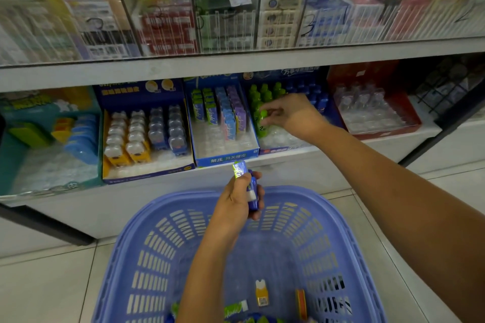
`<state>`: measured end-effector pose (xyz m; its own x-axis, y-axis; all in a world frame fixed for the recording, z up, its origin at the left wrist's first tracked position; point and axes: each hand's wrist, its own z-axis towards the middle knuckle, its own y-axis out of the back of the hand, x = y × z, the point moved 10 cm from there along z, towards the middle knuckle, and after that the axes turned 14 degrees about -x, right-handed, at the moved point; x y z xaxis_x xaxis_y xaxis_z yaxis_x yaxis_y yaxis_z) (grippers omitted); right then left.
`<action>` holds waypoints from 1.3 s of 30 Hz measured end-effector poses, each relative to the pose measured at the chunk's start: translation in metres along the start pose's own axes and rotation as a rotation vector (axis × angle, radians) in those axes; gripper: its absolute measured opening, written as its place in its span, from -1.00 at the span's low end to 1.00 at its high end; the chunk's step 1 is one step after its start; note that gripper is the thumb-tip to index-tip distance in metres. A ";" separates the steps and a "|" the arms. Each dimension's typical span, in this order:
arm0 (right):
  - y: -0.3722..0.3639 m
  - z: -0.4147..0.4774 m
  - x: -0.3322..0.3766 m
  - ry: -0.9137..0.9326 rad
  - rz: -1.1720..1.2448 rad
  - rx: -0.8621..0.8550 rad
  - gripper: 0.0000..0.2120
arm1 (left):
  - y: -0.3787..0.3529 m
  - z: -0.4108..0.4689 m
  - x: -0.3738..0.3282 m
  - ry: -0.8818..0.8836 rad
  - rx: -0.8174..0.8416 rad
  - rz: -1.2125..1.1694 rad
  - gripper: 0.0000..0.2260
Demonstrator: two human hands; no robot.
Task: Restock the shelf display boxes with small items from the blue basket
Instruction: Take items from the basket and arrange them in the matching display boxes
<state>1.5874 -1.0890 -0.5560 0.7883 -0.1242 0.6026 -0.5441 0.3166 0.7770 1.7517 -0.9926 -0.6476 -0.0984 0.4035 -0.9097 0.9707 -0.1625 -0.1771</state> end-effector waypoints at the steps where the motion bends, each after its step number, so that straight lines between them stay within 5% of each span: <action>1: 0.000 -0.001 0.001 -0.011 -0.002 0.012 -0.58 | -0.001 -0.001 -0.001 0.001 0.015 -0.014 -0.74; 11: 0.002 -0.004 0.015 -0.068 -0.179 0.105 -0.54 | 0.003 -0.015 -0.020 -0.130 0.007 0.047 -0.90; 14: 0.015 -0.013 0.025 -0.017 -0.259 -0.008 -0.58 | 0.014 -0.018 -0.026 -0.193 -0.061 0.063 -0.87; 16: 0.028 -0.032 0.036 -0.009 -0.066 -0.121 -0.74 | 0.021 -0.020 -0.035 -0.246 -0.085 0.060 -0.85; 19: 0.002 -0.081 0.057 -0.131 0.458 0.214 -0.84 | 0.031 -0.022 -0.049 -0.320 -0.090 0.045 -0.86; 22: -0.007 -0.112 0.083 -0.105 0.598 0.368 -0.84 | 0.038 -0.024 -0.058 -0.362 -0.049 0.037 -0.86; 27: -0.003 -0.091 0.101 -0.031 0.507 0.232 -0.86 | 0.062 -0.022 -0.056 -0.301 -0.159 -0.038 -0.84; 32: 0.008 -0.022 0.119 0.114 0.261 -0.180 -0.85 | 0.100 -0.008 -0.039 -0.008 -0.337 -0.318 -0.79; 39: -0.067 0.028 0.131 0.231 -0.149 -0.005 -0.77 | 0.121 -0.001 -0.048 -0.028 -0.312 -0.398 -0.82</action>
<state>1.7190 -1.1523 -0.5240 0.9046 0.0476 0.4236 -0.4160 0.3154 0.8529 1.8742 -1.0303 -0.6249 -0.4756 0.3547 -0.8050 0.8757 0.2773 -0.3952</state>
